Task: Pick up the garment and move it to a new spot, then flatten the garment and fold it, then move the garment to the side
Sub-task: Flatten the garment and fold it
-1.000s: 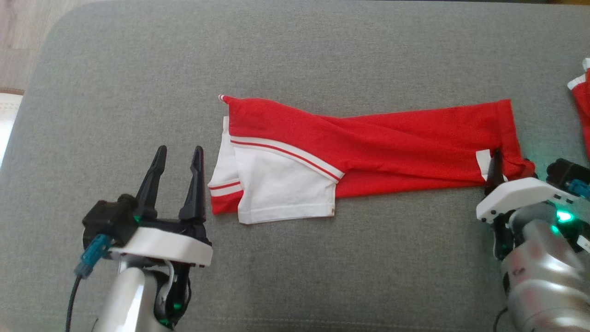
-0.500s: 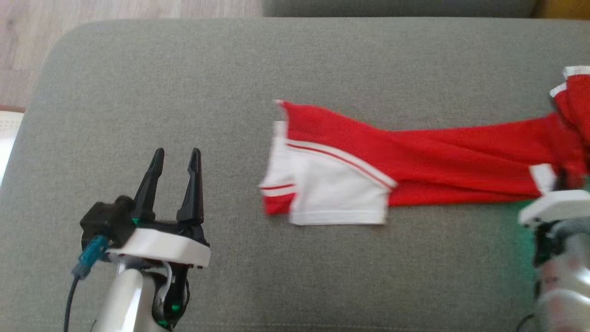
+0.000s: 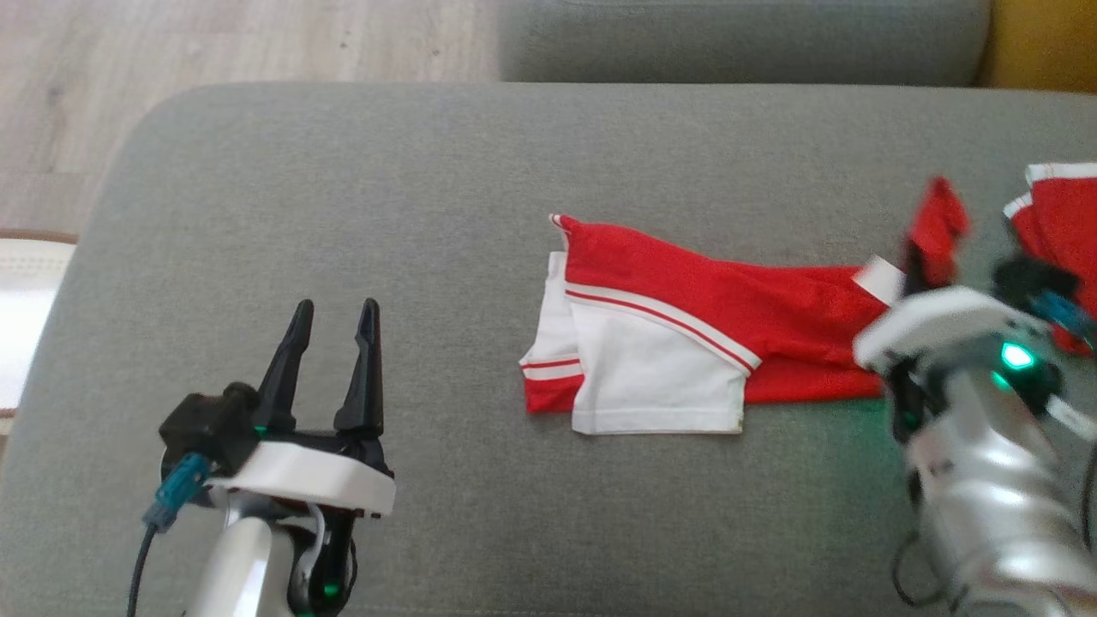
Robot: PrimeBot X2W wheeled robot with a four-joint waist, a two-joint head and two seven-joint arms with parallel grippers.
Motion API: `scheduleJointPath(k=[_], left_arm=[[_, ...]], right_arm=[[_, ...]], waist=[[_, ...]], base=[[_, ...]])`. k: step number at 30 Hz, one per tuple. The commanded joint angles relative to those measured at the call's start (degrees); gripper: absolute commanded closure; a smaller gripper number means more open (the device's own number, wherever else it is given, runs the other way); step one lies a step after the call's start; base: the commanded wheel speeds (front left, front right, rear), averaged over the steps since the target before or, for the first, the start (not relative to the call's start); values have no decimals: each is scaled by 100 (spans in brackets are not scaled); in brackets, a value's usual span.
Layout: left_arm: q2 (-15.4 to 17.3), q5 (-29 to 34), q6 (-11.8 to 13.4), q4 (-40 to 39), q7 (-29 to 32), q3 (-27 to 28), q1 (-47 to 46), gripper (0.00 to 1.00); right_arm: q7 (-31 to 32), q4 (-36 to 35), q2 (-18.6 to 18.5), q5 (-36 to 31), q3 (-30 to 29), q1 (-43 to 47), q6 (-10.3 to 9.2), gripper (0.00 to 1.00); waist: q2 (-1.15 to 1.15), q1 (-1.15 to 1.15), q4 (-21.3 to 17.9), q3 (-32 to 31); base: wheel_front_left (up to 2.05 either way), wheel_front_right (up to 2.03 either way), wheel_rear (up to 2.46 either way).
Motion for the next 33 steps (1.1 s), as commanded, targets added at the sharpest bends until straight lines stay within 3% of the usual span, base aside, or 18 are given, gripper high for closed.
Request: scheduleJointPath(k=[1,4,8,14,28,30,33], left_arm=[[20,-33,-10,-170,-45,163,-135,0],[20,-44,-24,-146,-45,124,-118,0],[20,-48,-28,-141,-45,102,-91,0],[20,-60,6,-145,-45,37,-66,0],[20,-133,34,-173,-45,-20,-42,0],[20,-137,41,-173,-45,-25,-44,0],[20,-133,40,-164,-45,-16,-51,0]], right_arm=[[-73,-21,20,376,525,-459,-5,100],[-13,59,21,1937,2081,-625,-5,100],[324,-1079,22,3798,4070,-59,-5,100],[343,-1720,22,4929,5687,450,-5,100],[-45,-933,22,5696,6924,266,-5,100],[-66,-912,22,5769,7114,271,-5,0],[-45,-1052,22,5963,7463,343,-5,0]], waist=[[0,0,81,-76],[0,0,225,-138],[0,0,370,-142],[0,0,708,-105],[0,0,956,3],[0,0,948,13],[0,0,911,13]], base=[[0,0,0],[0,0,0],[0,0,0],[0,0,0],[0,0,0],[0,0,0],[0,0,0]])
